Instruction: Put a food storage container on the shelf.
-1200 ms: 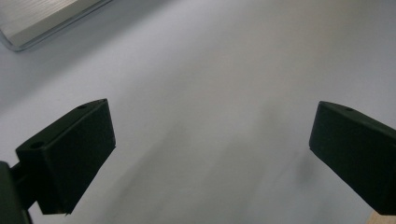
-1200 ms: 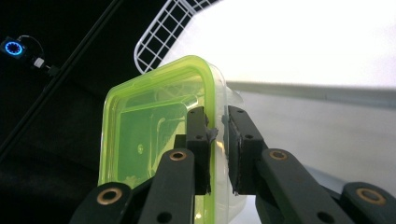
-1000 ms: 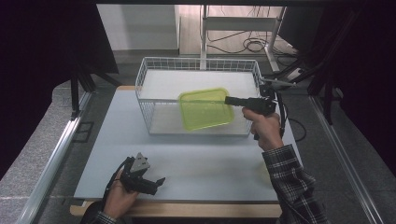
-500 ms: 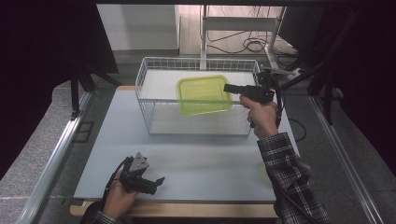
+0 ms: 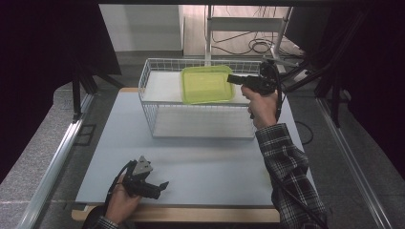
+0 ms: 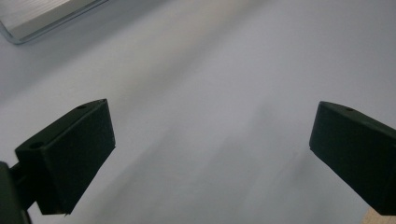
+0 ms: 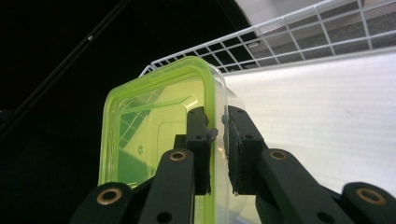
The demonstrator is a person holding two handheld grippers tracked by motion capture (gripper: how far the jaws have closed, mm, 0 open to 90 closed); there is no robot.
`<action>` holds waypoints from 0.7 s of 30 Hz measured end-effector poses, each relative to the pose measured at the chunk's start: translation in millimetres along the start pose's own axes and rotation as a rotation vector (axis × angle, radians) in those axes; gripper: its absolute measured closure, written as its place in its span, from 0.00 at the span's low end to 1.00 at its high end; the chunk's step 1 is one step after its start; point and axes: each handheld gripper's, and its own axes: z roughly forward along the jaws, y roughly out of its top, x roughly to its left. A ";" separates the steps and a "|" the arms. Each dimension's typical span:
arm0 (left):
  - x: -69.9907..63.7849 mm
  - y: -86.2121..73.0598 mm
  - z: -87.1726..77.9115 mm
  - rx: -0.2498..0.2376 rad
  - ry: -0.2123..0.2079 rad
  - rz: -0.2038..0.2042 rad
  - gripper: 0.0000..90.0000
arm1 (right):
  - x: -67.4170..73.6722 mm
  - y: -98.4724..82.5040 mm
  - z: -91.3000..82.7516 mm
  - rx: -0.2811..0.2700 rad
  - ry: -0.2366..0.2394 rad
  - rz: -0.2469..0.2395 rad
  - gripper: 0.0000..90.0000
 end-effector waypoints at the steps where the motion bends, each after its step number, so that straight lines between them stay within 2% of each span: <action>1: 0.0 -0.1 0.0 0.001 0.000 0.001 0.00 | -0.3 0.8 1.4 -0.002 -0.009 -0.003 0.89; 3: -0.3 -0.1 0.2 0.001 0.001 0.003 0.00 | -1.0 3.4 5.3 -0.007 -0.032 -0.003 0.89; 15: -0.5 -0.2 1.0 0.011 -0.005 0.002 0.00 | -3.8 8.0 14.9 -0.037 -0.087 -0.001 0.89; 21: -0.9 -0.3 1.5 0.016 -0.007 0.004 0.00 | -3.0 6.1 17.8 -0.031 -0.102 -0.031 0.88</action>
